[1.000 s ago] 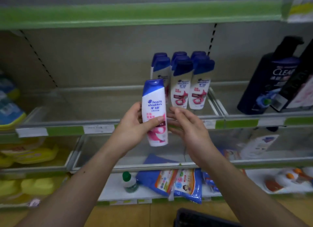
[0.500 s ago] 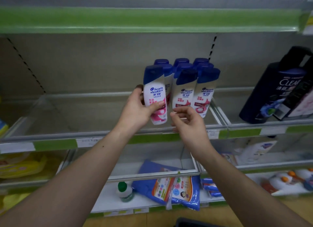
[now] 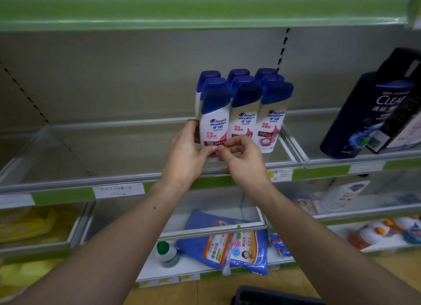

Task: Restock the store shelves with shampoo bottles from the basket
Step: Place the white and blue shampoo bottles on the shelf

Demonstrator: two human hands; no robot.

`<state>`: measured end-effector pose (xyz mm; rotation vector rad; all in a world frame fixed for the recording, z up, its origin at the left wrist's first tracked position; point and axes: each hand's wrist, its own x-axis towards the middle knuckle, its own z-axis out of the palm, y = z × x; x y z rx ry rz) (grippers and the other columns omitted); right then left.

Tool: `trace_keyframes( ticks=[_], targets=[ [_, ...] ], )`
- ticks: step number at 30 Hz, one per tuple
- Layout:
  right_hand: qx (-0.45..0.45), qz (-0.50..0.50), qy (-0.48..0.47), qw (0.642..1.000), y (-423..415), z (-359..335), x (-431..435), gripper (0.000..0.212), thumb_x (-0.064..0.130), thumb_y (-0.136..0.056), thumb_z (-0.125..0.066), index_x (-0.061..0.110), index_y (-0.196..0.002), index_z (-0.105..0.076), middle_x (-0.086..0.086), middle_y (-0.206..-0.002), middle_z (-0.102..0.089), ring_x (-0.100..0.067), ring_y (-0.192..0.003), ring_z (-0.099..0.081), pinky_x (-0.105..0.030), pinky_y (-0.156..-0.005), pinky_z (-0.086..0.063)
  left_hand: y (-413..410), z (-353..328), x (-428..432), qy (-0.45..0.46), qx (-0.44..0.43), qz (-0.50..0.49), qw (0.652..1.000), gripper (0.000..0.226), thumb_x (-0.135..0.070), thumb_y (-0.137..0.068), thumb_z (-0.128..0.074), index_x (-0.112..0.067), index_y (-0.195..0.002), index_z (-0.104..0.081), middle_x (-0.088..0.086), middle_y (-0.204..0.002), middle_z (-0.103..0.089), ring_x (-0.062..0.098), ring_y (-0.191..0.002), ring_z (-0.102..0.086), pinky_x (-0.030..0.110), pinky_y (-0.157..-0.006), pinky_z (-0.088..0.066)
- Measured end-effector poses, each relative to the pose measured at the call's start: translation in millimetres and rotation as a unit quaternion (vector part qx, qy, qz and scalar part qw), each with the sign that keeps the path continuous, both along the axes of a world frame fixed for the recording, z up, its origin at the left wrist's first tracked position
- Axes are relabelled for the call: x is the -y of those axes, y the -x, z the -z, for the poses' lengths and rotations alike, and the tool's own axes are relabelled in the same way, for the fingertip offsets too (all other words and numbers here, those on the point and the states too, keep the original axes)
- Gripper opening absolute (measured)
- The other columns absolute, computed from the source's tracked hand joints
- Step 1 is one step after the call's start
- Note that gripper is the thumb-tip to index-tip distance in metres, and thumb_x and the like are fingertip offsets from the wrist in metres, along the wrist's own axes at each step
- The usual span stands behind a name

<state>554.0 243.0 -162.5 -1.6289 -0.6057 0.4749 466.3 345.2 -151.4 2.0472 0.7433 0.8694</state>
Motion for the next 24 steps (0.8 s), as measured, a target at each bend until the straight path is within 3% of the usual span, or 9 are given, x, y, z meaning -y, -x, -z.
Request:
trace_keyframes(
  ticks=[5, 9, 12, 14, 16, 19, 22, 24],
  targets=[
    [0.009, -0.01, -0.006, 1.0, 1, -2, -2, 0.012, 0.021, -0.093, -0.07, 0.016, -0.096, -0.059, -0.003, -0.088, -0.067, -0.018, -0.084, -0.068, -0.029, -0.069, -0.054, -10, 7, -5, 0.008, 0.006, -0.018, 1.0, 0.041, -0.012, -0.077, -0.082, -0.025, -0.101, -0.051, 0.002, -0.107, -0.066, 0.011, -0.095, -0.065, 0.037, -0.083, -0.059],
    [0.003, -0.017, -0.003, 1.0, 2, -4, 4, 0.014, 0.023, -0.093, -0.069, 0.017, -0.1, -0.06, 0.0, -0.091, -0.066, -0.018, -0.089, -0.067, -0.036, -0.078, -0.059, -11, 9, -5, 0.016, 0.0, -0.029, 0.999, 0.043, -0.012, -0.078, -0.083, -0.019, -0.105, -0.05, 0.004, -0.11, -0.065, 0.003, -0.091, -0.062, 0.003, -0.071, -0.047],
    [-0.002, -0.018, -0.017, 1.0, 6, -6, 13, 0.01, 0.024, -0.094, -0.067, 0.019, -0.099, -0.059, -0.004, -0.094, -0.067, -0.023, -0.093, -0.068, -0.044, -0.081, -0.06, -6, 7, 4, 0.021, 0.0, -0.041, 0.999, 0.052, -0.02, -0.078, -0.084, -0.016, -0.116, -0.049, 0.0, -0.117, -0.056, 0.004, -0.098, -0.058, 0.015, -0.085, -0.05],
    [0.006, -0.016, -0.031, 0.999, 9, -6, 24, 0.005, 0.022, -0.097, -0.062, 0.018, -0.096, -0.06, -0.009, -0.09, -0.065, -0.024, -0.086, -0.065, -0.045, -0.079, -0.057, 2, 7, 17, -0.015, 0.013, -0.076, 0.997, 0.056, -0.027, -0.08, -0.082, -0.014, -0.123, -0.048, -0.003, -0.116, -0.048, 0.008, -0.102, -0.051, 0.019, -0.092, -0.044],
    [0.008, -0.011, -0.052, 0.999, 10, -3, 39, 0.007, 0.02, -0.099, -0.059, 0.017, -0.093, -0.061, -0.011, -0.083, -0.063, -0.022, -0.077, -0.06, -0.043, -0.075, -0.056, 12, 6, 40, -0.039, 0.071, -0.075, 0.994, 0.039, -0.026, -0.089, -0.073, -0.013, -0.119, -0.052, -0.002, -0.109, -0.051, 0.008, -0.095, -0.05, 0.015, -0.085, -0.043],
    [0.0, 0.007, -0.079, 0.997, 8, 9, 65, 0.014, 0.015, -0.101, -0.056, 0.01, -0.088, -0.06, -0.007, -0.071, -0.059, -0.017, -0.067, -0.056, -0.035, -0.065, -0.05, 19, 17, 83, -0.014, 0.121, 0.008, 0.992, 0.006, -0.018, -0.097, -0.062, -0.012, -0.097, -0.06, 0.001, -0.085, -0.061, 0.013, -0.074, -0.055, 0.027, -0.068, -0.048],
    [-0.026, 0.048, -0.101, 0.993, 6, 33, 101, 0.022, 0.012, -0.102, -0.054, 0.002, -0.083, -0.057, -0.007, -0.063, -0.054, -0.008, -0.056, -0.052, -0.023, -0.057, -0.045, 18, 51, 129, 0.096, 0.11, 0.066, 0.987, 0.015, -0.017, -0.1, -0.057, -0.018, -0.085, -0.06, 0.005, -0.069, -0.056, 0.015, -0.065, -0.049, 0.035, -0.061, -0.044],
    [-0.042, 0.068, -0.085, 0.993, 5, 58, 131, 0.027, 0.013, -0.103, -0.053, 0.002, -0.078, -0.056, -0.005, -0.06, -0.053, -0.006, -0.053, -0.05, -0.022, -0.057, -0.045, 20, 82, 160, 0.174, 0.074, 0.092, 0.978, 0.021, -0.017, -0.103, -0.053, -0.017, -0.083, -0.06, 0.001, -0.067, -0.057, 0.012, -0.064, -0.052, 0.033, -0.062, -0.045]
  ],
)
